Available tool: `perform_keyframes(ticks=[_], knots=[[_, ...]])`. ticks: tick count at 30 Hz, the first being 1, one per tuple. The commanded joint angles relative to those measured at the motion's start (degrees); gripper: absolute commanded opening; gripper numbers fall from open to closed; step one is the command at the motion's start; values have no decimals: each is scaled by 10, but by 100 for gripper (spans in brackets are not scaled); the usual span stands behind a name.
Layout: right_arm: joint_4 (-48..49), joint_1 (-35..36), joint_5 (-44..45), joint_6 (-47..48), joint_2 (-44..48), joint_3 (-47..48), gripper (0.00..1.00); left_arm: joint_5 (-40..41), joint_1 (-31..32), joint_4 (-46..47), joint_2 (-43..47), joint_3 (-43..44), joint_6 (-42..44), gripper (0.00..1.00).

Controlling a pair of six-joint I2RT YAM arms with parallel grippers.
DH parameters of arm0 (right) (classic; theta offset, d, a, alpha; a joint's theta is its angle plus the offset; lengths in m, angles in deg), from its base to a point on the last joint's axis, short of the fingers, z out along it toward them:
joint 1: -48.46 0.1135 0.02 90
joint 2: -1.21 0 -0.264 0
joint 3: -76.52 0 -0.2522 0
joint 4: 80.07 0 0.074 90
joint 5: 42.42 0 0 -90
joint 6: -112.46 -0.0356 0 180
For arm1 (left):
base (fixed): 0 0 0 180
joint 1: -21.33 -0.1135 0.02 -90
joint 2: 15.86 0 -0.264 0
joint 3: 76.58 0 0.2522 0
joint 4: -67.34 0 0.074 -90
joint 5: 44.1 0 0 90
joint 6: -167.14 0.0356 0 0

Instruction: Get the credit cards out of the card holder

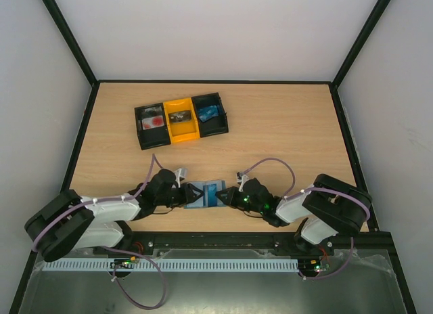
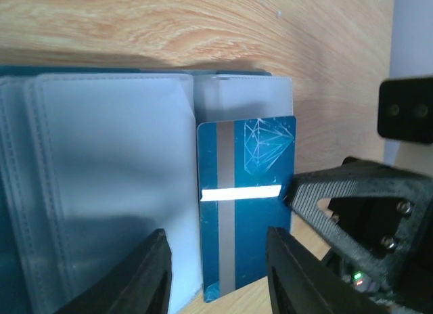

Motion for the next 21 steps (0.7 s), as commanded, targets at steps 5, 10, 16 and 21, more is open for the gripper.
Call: perform_keyframes(ticks=[5,10,16,21], knots=[[1,-3,-22,23,-12,13,2,-2,4,38,-37,4,4,21],[51,-3,-49,2,-55,13,7,-5,7,48,-61,3,4,12],[102,-3,-69,-15,-96,15,15,2,8,38,-69,0,4,9],[141,-2,-76,-35,-120,20,18,-3,7,59,-71,-13,-3,3]])
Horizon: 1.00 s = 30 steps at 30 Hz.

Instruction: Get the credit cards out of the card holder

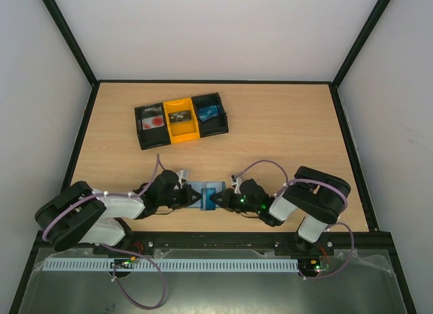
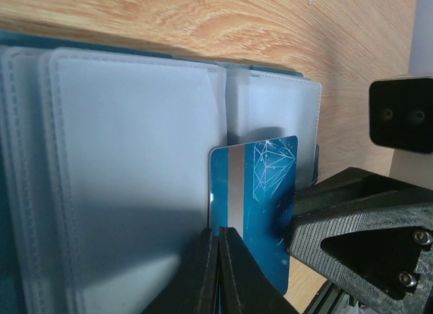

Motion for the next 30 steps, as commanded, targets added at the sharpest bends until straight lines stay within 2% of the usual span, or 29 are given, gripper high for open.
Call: perform_keyframes(ticks=[1,3,6,7,11,16,18,21,26,30], knots=[[59,-3,-12,-23,-25,12,18,-2,3,23,-10,-14,-6,3],[73,-3,-13,-31,-30,14,16,-4,4,21,-13,-14,-8,3],[87,-2,0,-35,-22,3,3,-2,4,12,-7,-12,-10,3],[82,-3,4,-30,-16,0,2,-1,4,7,-1,-11,-10,3],[15,-2,24,8,23,5,2,-3,4,-4,36,-9,-12,13],[-75,-2,45,68,91,29,2,16,4,-80,94,23,-12,33],[-123,-3,59,112,118,42,2,23,0,-125,119,45,3,37],[-219,-3,97,200,151,80,2,19,-17,-183,148,75,21,48],[-332,-2,147,351,205,149,2,-37,-78,-222,192,106,21,56],[-379,-2,198,456,226,188,2,-60,-106,-234,245,121,-10,63]])
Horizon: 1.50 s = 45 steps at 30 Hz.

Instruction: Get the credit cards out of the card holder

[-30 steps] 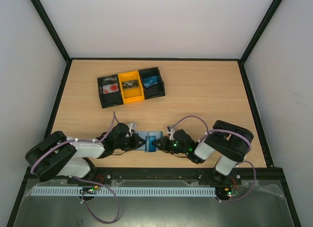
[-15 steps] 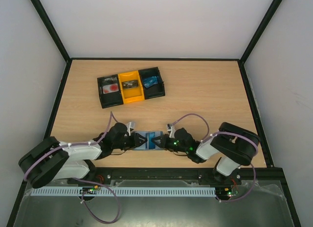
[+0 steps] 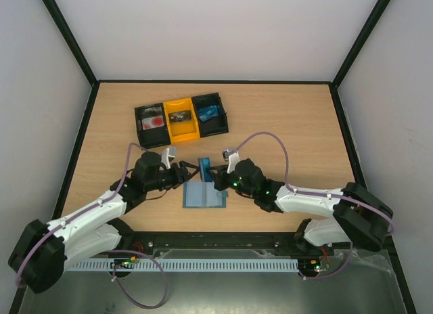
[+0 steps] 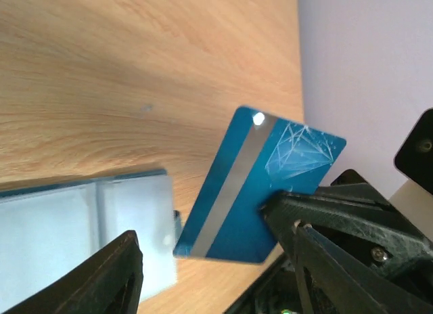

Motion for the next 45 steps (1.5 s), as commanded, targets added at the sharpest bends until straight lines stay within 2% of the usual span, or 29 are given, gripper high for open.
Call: perform_keyframes(ticks=[1,6,11,15,23,31,37,43,45], knots=[[-92,-2,77,181,24,44,2,-42,-24,-42,58,26,-29,66],[-63,1,101,322,57,50,2,-52,-40,-69,100,62,-48,69],[62,9,102,474,100,-7,2,-68,-48,-103,109,105,-47,69],[170,19,105,582,99,-48,2,-104,-49,-55,110,101,-84,68],[194,59,169,699,68,-18,2,-132,-49,-26,91,100,-112,66],[222,110,229,773,61,-29,2,-133,-49,-6,67,95,-117,62],[229,138,263,829,41,-34,2,-158,-49,40,46,69,-148,48],[261,151,279,867,13,-43,3,-175,-49,52,47,55,-173,17],[256,153,280,851,10,-43,9,-172,-49,44,55,56,-167,5]])
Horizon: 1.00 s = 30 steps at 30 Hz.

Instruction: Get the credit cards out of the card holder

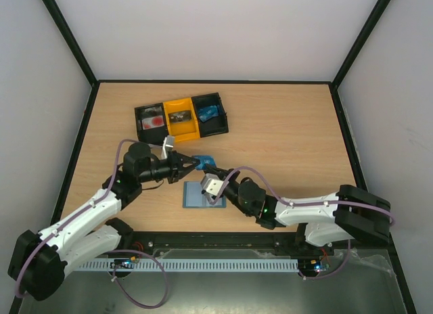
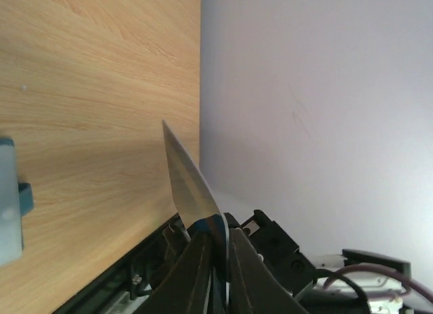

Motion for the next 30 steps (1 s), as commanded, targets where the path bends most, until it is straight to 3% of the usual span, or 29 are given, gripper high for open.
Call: perform_keyframes(ticks=[1,7,12,17,22,24,30], knots=[[29,9,16,-4,-4,-5,13,-13,-1,4,15,-6,-4,3],[-141,11,-27,-185,87,4,43,21,-2,13,43,-20,16,3],[-335,11,-9,-432,155,74,55,43,-4,-17,31,3,123,3],[-409,9,-9,-599,175,124,57,54,-6,4,32,-4,189,3],[-406,-44,-93,-739,178,133,58,51,-10,26,30,-18,212,3],[-416,-93,-154,-810,164,137,53,49,-11,41,33,-25,211,3],[-315,-178,-305,-971,141,88,47,35,-17,75,34,-34,197,3]])
